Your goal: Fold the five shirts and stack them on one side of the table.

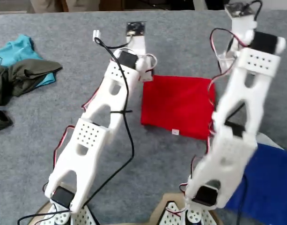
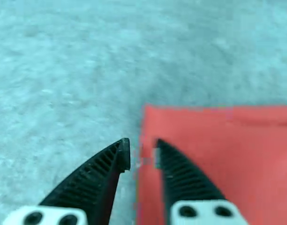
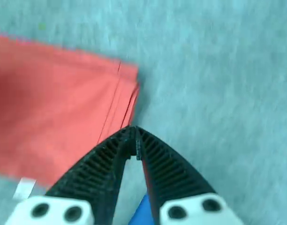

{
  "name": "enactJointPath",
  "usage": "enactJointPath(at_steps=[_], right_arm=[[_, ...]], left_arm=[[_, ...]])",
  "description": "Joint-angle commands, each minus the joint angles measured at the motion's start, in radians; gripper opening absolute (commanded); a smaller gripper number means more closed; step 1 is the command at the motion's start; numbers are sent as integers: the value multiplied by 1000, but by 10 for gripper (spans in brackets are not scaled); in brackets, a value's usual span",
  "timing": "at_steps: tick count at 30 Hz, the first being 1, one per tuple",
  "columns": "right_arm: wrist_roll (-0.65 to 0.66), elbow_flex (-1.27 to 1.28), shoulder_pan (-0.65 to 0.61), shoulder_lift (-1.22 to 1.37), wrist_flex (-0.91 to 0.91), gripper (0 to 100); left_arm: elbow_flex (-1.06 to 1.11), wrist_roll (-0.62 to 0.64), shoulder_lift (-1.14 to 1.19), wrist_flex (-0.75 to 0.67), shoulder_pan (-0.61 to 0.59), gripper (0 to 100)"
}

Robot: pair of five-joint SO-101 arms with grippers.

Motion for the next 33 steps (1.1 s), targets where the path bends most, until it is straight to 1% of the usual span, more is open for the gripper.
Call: enactJointPath(at_steps=[1, 6, 8, 10, 13, 15, 19, 25, 29, 31, 33], right_arm=[[-29, 443, 19, -386, -40, 25], [-78, 951, 7, -702, -244, 162], [-84, 1127, -2, -765, -327, 179], [-118, 1262, -7, -779, -419, 180], [-133, 1374, -8, -763, -552, 180], [-137, 1394, -12, -737, -611, 181], [-143, 1377, -13, -654, -667, 181], [-152, 1323, -12, -447, -750, 181], [-147, 1247, -13, -282, -750, 178], [-141, 1194, -13, -240, -710, 173], [-132, 1161, -13, -216, -689, 118]], left_arm=[[-68, -11, -18, 21, 25, 196], [-68, -8, 1, 17, 25, 199], [-75, -8, 22, 12, 23, 199], [-68, -6, 50, -17, 23, 198], [-77, -6, 104, -35, 23, 198], [-77, -6, 122, -37, 25, 198], [-74, -6, 137, -60, 20, 197], [-68, -5, 139, -83, 20, 197], [-68, -5, 139, -84, 20, 196], [-68, -5, 139, -84, 20, 192], [-68, -6, 139, -86, 21, 146]])
